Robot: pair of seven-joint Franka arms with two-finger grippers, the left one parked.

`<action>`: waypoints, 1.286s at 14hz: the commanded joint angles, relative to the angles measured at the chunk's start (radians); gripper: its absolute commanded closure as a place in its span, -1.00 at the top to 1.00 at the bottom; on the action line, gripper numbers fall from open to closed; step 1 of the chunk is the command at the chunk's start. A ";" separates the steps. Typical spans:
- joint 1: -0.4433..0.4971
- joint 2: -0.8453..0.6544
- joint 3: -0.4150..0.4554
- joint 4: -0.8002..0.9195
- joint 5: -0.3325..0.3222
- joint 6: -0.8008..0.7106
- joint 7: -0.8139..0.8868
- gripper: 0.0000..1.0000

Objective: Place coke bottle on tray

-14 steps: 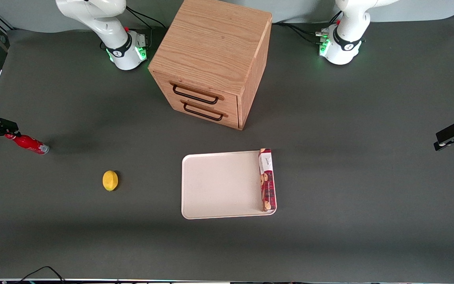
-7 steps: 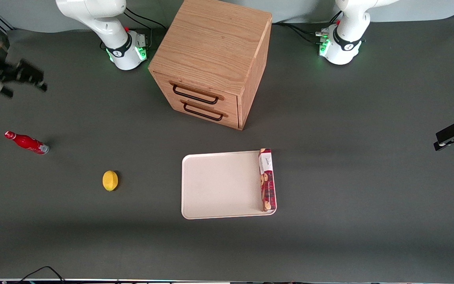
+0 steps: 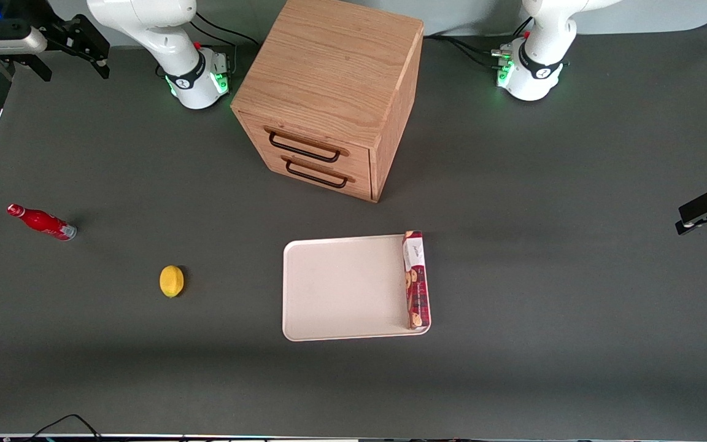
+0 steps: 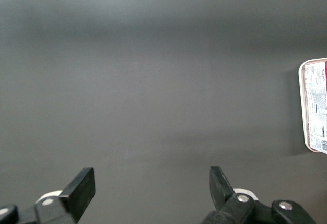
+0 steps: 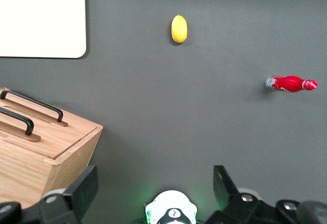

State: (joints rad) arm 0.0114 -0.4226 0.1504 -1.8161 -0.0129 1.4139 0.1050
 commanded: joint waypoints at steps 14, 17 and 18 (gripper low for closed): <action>0.010 0.341 -0.731 -0.386 -0.145 0.848 -1.294 1.00; 0.013 0.392 -0.767 -0.431 -0.144 0.971 -1.332 1.00; 0.013 0.412 -0.767 -0.430 -0.138 0.994 -1.332 1.00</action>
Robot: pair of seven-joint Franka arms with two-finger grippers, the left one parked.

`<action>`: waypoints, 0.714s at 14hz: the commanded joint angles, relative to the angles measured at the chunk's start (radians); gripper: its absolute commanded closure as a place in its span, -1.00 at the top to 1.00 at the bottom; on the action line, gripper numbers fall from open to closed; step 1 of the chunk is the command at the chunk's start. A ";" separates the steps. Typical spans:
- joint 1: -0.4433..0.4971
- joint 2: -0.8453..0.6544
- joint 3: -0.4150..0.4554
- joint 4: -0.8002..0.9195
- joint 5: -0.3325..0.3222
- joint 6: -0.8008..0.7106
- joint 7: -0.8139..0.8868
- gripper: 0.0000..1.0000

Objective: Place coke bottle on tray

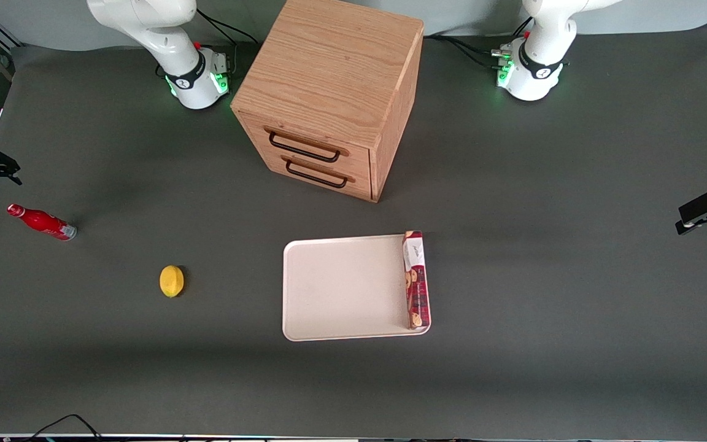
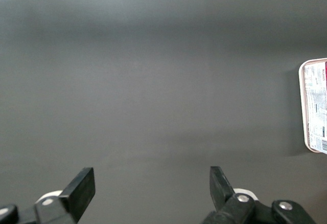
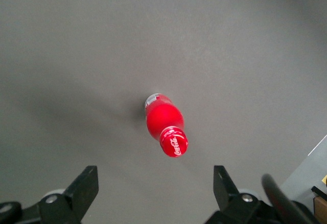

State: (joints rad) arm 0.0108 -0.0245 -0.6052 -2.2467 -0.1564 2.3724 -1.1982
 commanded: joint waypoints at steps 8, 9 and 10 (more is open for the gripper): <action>0.006 0.158 -0.016 0.019 0.256 0.088 -0.156 1.00; 0.005 0.161 -0.016 0.019 0.258 0.094 -0.156 1.00; 0.002 0.161 -0.018 0.019 0.258 0.100 -0.156 1.00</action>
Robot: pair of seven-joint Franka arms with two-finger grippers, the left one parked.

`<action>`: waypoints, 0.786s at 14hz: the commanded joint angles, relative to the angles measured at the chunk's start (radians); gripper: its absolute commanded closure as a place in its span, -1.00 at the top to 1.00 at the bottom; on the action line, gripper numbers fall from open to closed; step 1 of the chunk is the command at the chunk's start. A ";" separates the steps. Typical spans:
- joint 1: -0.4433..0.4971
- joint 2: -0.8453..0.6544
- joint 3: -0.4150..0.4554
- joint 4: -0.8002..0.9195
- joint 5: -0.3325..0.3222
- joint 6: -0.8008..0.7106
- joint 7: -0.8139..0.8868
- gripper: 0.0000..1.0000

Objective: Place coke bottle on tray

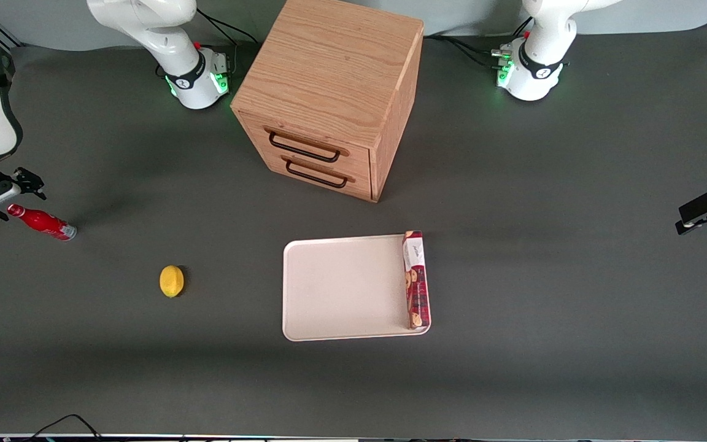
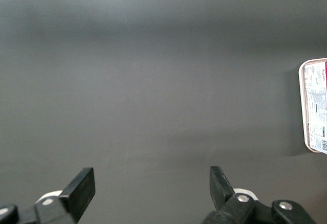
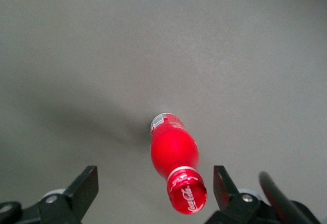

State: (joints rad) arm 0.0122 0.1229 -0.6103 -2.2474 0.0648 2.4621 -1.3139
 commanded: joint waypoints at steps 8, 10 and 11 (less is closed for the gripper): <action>-0.001 0.014 -0.029 0.020 0.035 0.009 -0.090 -0.51; 0.005 0.014 -0.029 0.022 0.035 0.009 -0.090 -0.69; 0.008 0.012 -0.029 0.022 0.036 0.009 -0.088 -0.72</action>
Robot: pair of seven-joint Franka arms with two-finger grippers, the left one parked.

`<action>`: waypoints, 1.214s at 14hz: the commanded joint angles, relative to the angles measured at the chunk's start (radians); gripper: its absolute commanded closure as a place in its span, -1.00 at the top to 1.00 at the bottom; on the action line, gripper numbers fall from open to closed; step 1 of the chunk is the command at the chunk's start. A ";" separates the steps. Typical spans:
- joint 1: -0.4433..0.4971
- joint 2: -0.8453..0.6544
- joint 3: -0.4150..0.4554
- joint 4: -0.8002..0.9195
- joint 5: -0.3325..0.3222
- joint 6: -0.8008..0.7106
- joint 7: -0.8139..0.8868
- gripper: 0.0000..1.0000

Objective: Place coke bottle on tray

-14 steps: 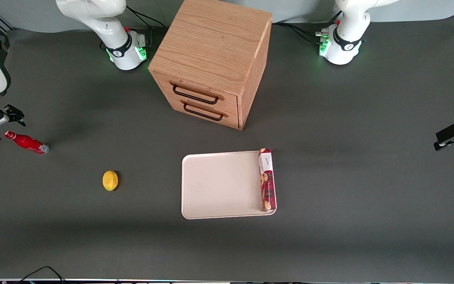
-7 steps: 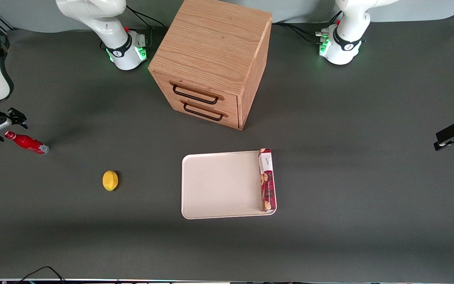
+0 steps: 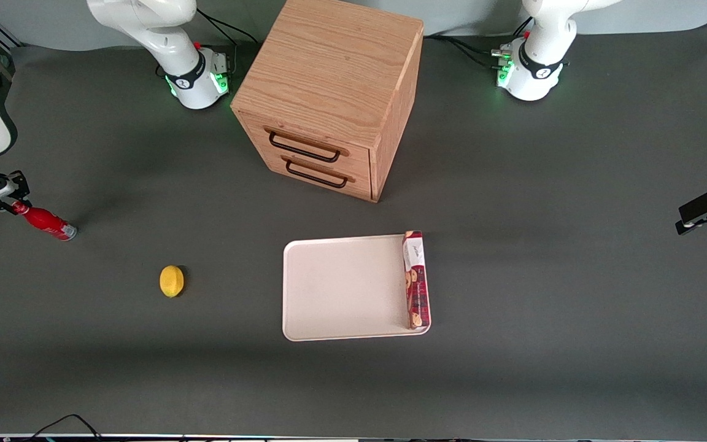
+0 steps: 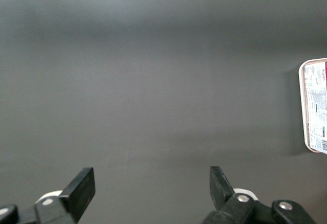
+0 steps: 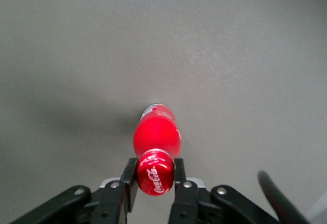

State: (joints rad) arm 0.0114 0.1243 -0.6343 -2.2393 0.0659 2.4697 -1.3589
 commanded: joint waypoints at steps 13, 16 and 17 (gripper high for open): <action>-0.040 -0.055 0.195 0.692 -0.020 -0.870 0.384 -0.85; -0.042 -0.048 0.365 0.913 -0.035 -1.076 0.646 -0.88; -0.048 -0.040 0.442 0.967 -0.035 -1.127 0.760 -0.92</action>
State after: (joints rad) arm -0.0174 0.0497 -0.3126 -1.4159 0.0526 1.4497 -0.7796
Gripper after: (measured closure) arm 0.683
